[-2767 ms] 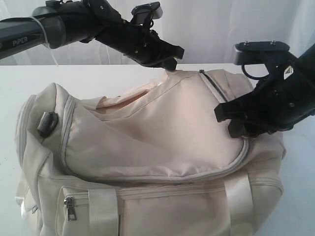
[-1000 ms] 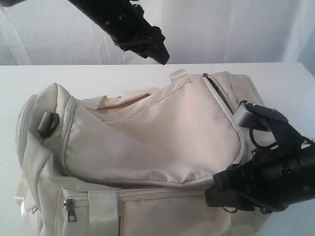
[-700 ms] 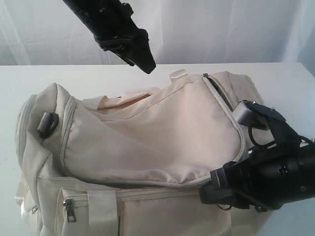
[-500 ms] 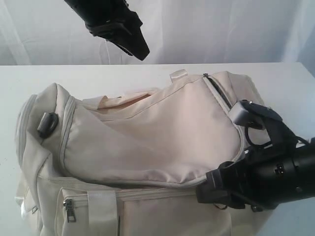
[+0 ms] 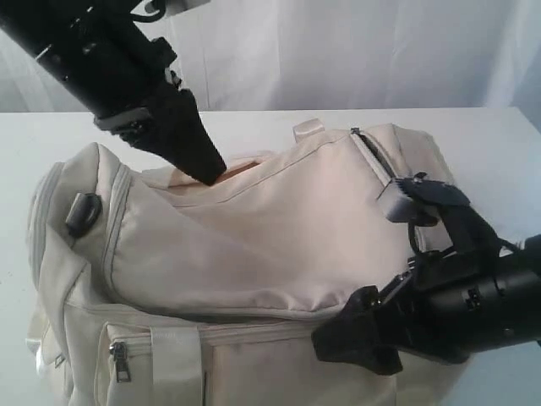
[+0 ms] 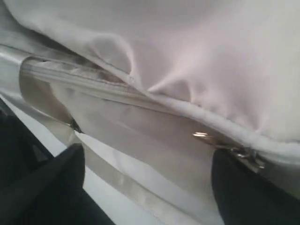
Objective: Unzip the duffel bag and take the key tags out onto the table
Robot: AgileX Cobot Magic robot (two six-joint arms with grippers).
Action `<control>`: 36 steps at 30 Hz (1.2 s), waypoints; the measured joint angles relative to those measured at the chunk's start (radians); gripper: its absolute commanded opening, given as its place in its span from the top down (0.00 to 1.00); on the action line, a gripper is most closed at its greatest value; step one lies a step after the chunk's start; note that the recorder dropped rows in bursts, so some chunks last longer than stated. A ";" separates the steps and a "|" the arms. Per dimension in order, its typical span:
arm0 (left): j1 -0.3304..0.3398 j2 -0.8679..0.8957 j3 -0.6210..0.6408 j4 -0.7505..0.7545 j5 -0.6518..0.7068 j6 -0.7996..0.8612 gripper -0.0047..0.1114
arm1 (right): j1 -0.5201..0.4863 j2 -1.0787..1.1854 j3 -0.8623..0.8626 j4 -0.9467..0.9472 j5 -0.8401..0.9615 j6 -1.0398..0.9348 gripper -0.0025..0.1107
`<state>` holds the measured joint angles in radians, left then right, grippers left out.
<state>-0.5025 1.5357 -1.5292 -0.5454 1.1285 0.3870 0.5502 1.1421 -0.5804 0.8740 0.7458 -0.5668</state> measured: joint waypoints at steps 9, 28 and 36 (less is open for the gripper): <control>-0.082 -0.085 0.255 -0.215 -0.004 0.124 0.82 | 0.002 -0.088 -0.229 -0.374 0.135 0.222 0.35; -0.521 0.159 0.410 -0.246 -0.792 0.190 0.51 | 0.002 0.014 -0.324 -0.743 0.107 0.453 0.35; -0.519 0.204 0.427 -0.238 -0.946 0.318 0.51 | 0.002 0.091 -0.324 -0.770 0.094 0.453 0.38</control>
<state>-1.0212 1.7399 -1.1025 -0.7830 0.1823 0.7053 0.5518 1.2331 -0.9047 0.1043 0.8401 -0.1138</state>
